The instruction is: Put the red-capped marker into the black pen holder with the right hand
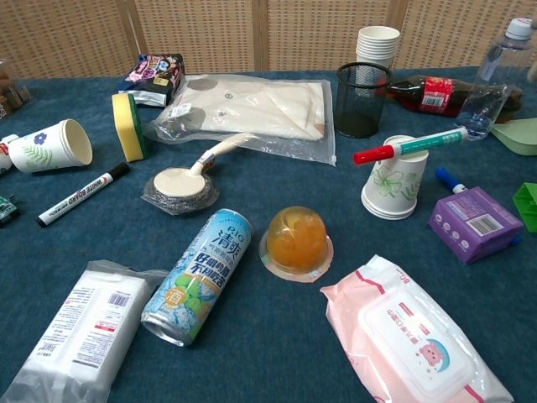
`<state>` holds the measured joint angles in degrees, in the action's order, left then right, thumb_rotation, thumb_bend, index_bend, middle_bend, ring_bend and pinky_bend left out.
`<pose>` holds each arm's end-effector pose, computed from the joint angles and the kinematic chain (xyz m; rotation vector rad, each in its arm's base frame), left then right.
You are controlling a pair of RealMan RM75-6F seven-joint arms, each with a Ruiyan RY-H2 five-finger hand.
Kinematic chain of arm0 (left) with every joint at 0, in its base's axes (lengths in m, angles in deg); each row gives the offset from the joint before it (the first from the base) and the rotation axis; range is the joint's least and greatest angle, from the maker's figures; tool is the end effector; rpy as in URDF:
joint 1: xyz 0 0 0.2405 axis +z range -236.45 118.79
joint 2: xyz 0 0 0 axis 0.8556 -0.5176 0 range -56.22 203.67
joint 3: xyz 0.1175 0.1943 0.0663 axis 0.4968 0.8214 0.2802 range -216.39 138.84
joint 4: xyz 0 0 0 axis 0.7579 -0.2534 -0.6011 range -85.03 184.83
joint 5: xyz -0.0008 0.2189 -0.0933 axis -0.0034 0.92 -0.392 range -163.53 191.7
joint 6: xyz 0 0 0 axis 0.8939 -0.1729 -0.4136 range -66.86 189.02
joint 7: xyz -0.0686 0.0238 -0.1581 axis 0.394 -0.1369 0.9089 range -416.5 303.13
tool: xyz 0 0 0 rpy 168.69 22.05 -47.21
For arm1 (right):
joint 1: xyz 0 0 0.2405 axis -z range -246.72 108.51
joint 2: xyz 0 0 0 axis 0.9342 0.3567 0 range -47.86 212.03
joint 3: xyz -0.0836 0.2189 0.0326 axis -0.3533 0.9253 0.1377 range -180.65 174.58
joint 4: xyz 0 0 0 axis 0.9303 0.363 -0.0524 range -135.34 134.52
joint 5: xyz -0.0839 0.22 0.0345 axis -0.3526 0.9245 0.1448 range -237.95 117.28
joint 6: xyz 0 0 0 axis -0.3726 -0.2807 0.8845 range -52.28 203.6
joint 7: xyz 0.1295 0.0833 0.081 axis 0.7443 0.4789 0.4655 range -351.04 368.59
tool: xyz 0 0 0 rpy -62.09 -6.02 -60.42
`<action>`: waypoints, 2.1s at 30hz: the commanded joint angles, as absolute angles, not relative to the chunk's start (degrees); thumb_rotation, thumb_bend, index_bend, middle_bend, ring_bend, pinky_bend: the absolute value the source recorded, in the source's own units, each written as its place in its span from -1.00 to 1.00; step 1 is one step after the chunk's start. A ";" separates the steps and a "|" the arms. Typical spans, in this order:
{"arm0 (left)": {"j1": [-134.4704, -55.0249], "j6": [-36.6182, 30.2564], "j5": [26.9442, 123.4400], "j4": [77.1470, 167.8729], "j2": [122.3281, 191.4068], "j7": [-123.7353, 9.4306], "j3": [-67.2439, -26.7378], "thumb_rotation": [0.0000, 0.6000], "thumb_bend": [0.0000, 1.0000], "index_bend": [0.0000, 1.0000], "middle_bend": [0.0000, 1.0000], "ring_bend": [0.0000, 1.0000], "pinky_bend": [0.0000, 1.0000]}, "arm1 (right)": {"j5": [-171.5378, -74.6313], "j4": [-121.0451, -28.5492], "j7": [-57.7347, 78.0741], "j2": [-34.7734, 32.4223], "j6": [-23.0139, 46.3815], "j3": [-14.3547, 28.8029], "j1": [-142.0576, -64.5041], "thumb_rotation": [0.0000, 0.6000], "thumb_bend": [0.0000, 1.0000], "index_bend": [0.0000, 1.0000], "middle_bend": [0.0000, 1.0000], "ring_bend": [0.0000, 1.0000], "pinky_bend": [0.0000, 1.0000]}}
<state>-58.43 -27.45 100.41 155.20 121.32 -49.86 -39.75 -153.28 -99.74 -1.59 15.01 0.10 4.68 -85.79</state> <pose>-0.2942 0.1756 0.1915 -1.3018 -0.9722 -0.9037 -0.1961 -0.2716 0.0803 1.6820 -0.7211 1.0772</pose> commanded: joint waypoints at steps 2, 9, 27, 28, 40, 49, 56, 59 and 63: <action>-58.54 -27.21 100.32 155.23 121.34 -50.05 -39.74 1.00 -0.89 -1.00 -1.00 -1.00 -1.00 | -151.58 -100.00 -3.76 13.18 3.43 5.95 -88.82 1.00 -0.57 -0.32 -0.96 -1.00 -0.95; -58.84 -26.60 100.12 155.38 121.39 -50.35 -39.74 1.00 -0.89 -1.00 -1.00 -1.00 -1.00 | -149.48 -100.85 -6.10 12.67 5.90 7.17 -91.48 1.00 -0.56 -0.30 -0.96 -1.00 -0.95; -59.26 -25.82 100.02 155.74 121.56 -51.30 -39.63 1.00 -0.89 -1.00 -1.00 -1.00 -1.00 | -140.86 -100.04 -13.56 7.39 15.51 9.21 -100.09 1.00 -0.45 -0.17 -0.95 -1.00 -0.95; -59.27 -25.82 99.96 155.73 121.56 -51.29 -39.65 1.00 -0.89 -1.00 -1.00 -1.00 -1.00 | -140.12 -100.03 -14.18 7.14 15.86 9.36 -100.48 1.00 -0.44 -0.17 -0.95 -1.00 -0.95; -59.46 -25.54 99.53 155.49 121.40 -50.56 -39.83 1.00 -0.89 -1.00 -1.00 -1.00 -1.00 | -132.43 -99.07 -19.43 5.48 18.41 10.30 -104.23 1.00 -0.20 -0.20 -0.94 -1.00 -0.93; -59.51 -25.45 99.55 155.47 121.34 -50.48 -39.80 1.00 -0.89 -1.00 -1.00 -1.00 -1.00 | -131.95 -99.22 -19.98 6.02 17.52 8.91 -104.70 1.00 -0.18 -0.20 -0.94 -1.00 -0.93; -59.59 -25.29 99.78 155.50 121.26 -50.28 -39.67 1.00 -0.89 -1.00 -1.00 -1.00 -1.00 | -133.25 -101.71 -21.38 7.78 15.71 7.51 -104.21 1.00 -0.19 -0.20 -0.94 -1.00 -0.93; -59.53 -25.41 100.11 155.54 121.23 -50.28 -39.55 1.00 -0.89 -1.00 -1.00 -1.00 -1.00 | -133.00 -101.75 -21.89 7.89 15.77 7.03 -104.41 1.00 -0.18 -0.20 -0.94 -1.00 -0.92; -59.41 -25.66 99.93 155.47 121.22 -50.16 -39.62 1.00 -0.89 -1.00 -1.00 -1.00 -1.00 | -132.90 -101.49 -22.35 7.60 15.85 6.61 -104.81 1.00 -0.18 -0.20 -0.94 -1.00 -0.93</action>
<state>-59.42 -25.64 99.95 155.49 121.22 -50.17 -39.60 -132.94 -101.52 -22.33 7.65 15.83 6.66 -104.76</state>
